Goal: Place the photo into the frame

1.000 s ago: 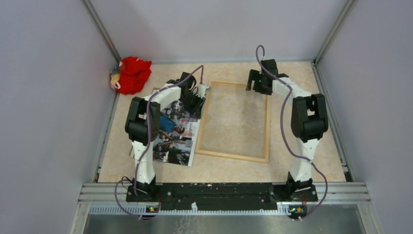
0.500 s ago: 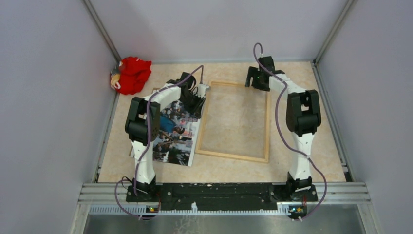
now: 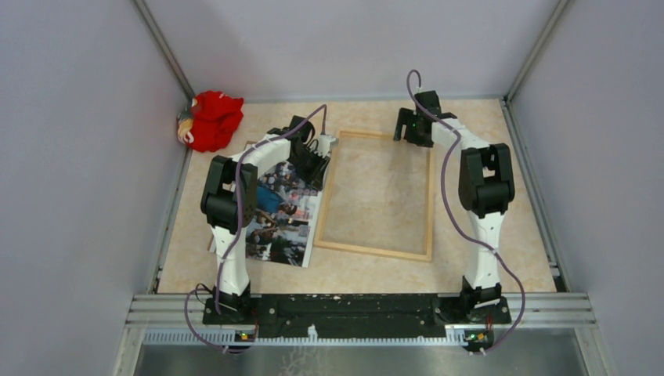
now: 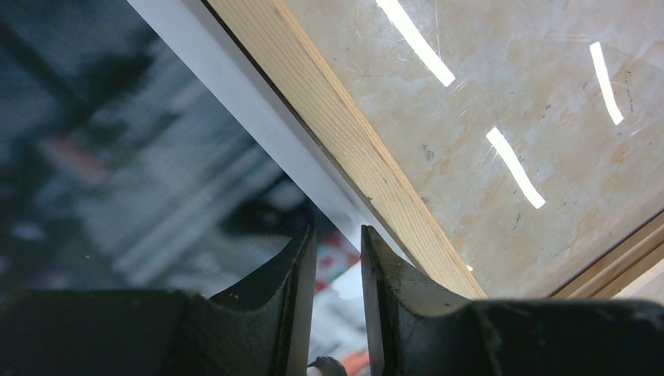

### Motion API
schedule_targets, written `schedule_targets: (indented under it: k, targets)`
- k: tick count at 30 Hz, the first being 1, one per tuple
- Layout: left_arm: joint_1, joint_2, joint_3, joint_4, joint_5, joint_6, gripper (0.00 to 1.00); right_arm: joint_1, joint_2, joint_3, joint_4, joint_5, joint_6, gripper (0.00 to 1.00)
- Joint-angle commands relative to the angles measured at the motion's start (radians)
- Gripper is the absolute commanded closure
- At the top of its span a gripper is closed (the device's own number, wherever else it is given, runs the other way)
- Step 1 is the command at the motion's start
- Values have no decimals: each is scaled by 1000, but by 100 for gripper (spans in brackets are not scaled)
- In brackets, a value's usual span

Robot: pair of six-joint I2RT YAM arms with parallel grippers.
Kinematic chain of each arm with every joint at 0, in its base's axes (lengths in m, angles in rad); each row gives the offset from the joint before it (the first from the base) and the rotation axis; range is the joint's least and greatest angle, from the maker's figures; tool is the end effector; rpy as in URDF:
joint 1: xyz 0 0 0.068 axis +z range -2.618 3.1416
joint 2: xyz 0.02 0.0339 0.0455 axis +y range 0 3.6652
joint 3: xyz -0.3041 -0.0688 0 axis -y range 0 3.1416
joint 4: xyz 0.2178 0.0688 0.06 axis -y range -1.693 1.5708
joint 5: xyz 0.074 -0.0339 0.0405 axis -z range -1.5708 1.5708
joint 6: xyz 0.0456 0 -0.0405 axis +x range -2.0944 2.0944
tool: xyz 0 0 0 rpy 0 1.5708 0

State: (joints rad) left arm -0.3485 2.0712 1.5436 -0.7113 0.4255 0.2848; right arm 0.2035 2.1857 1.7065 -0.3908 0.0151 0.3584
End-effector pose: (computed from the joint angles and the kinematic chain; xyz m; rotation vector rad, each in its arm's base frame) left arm 0.3901 -0.1618 0.2133 0.9551 2.5938 -0.6111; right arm 0.4834 0.0991 0.2233 0.1967 2.4465 0.2309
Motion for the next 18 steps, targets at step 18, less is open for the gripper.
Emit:
schedule_targets:
  k: [18]
  targets:
    - [3, 0, 0, 3, -3, 20, 65, -8, 19, 22, -31, -65, 0, 23]
